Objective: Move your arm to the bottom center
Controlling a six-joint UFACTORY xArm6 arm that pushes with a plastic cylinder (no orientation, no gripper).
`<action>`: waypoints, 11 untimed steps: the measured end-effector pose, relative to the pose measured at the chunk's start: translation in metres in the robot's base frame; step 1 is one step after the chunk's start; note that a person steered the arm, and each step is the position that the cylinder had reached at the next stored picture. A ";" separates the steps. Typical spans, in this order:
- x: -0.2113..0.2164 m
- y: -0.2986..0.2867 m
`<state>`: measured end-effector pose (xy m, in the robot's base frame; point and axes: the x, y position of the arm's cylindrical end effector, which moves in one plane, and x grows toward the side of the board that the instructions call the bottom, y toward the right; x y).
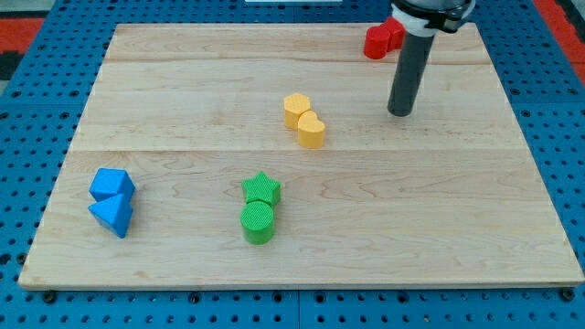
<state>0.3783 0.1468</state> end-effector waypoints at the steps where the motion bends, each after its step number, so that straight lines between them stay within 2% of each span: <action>1: 0.000 0.017; 4: 0.000 0.038; 7: 0.023 0.044; 8: 0.089 0.033; 10: 0.201 -0.062; 11: 0.204 -0.074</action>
